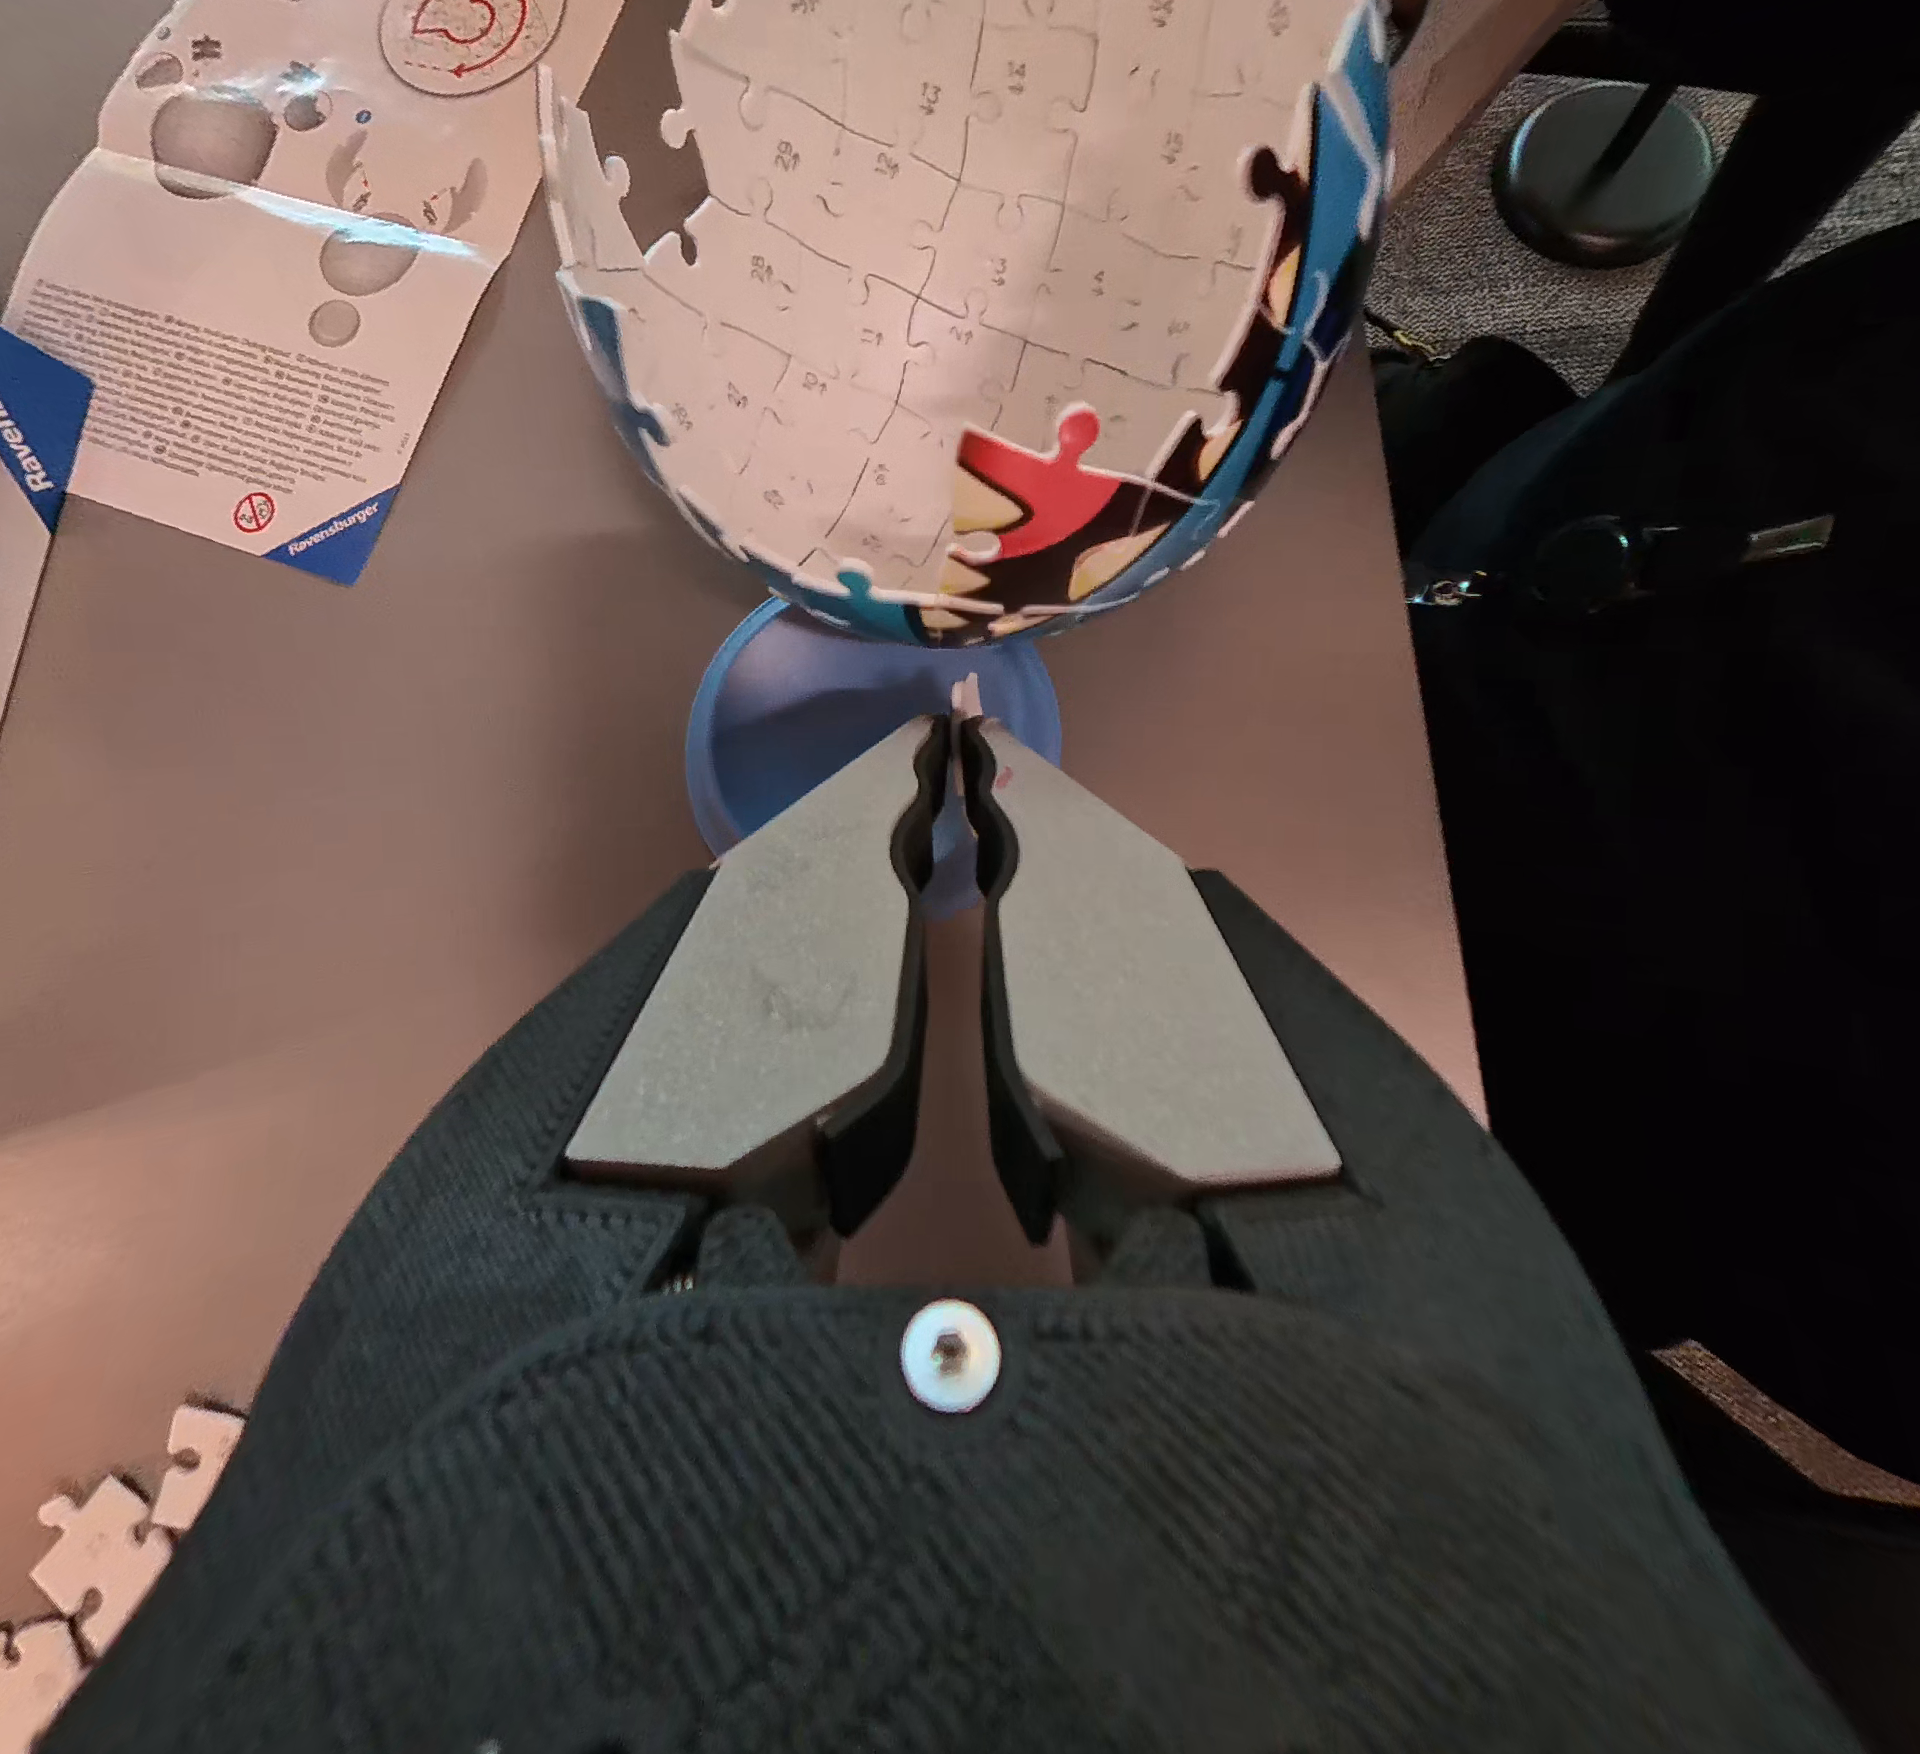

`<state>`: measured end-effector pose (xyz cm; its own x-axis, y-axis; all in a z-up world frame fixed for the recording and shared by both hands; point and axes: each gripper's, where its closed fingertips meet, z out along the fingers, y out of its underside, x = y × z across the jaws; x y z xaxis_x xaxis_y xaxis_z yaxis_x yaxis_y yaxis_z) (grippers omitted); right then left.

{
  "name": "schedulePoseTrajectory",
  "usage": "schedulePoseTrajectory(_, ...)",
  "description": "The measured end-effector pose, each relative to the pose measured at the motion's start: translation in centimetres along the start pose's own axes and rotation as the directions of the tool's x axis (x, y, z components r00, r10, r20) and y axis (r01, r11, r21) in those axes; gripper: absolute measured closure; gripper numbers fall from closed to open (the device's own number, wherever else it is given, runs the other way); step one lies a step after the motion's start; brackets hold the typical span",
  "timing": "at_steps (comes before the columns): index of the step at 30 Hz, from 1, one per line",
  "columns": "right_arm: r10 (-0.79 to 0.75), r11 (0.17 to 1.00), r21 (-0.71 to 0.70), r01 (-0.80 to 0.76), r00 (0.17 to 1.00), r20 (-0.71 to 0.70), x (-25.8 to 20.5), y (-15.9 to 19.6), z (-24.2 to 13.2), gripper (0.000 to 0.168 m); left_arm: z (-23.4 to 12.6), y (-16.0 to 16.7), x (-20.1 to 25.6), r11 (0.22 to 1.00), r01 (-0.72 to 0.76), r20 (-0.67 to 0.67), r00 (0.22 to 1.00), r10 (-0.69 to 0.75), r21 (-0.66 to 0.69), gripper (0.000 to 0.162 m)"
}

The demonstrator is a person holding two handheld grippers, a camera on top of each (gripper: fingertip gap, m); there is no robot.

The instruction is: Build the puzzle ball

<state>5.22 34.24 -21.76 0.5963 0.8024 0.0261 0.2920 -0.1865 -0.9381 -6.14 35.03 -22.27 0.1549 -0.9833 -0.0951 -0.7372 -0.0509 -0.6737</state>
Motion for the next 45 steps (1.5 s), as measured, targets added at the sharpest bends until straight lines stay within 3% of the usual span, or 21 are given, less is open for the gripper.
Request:
schedulePoseTrajectory(12,-0.078,0.997,-0.008,0.079,0.995,0.054,-0.6,-0.1,1.2,0.071,0.6,-1.2,0.2,0.997,-0.077,-0.015,0.997,0.077,-0.003,0.162)
schedulePoseTrajectory(17,0.086,0.996,-0.010,-0.085,0.991,0.106,0.2,-0.1,1.1,0.071,0.7,-2.3,-0.3,0.994,-0.107,-0.025,0.994,0.107,-0.004,0.162)
schedulePoseTrajectory(22,0.269,0.962,-0.104,-0.254,0.948,0.171,1.5,0.5,1.1,0.071,1.0,-4.0,-1.3,0.990,-0.138,-0.033,0.990,0.138,-0.001,0.162)
schedulePoseTrajectory(26,0.333,0.940,-0.138,-0.312,0.928,0.170,2.7,0.8,1.0,0.072,1.2,-5.2,-1.8,0.988,-0.151,-0.030,0.988,0.152,0.020,0.162)
schedulePoseTrajectory(38,0.259,0.961,-0.140,-0.239,0.955,0.147,3.6,1.1,-0.1,0.071,2.3,-5.9,-2.2,0.986,-0.166,-0.032,0.985,0.167,0.022,0.162)
schedulePoseTrajectory(45,0.015,0.996,-0.086,-0.013,0.999,0.029,4.8,0.2,-3.6,0.070,2.4,-5.4,-2.1,0.985,-0.170,-0.037,0.985,0.171,0.011,0.162)
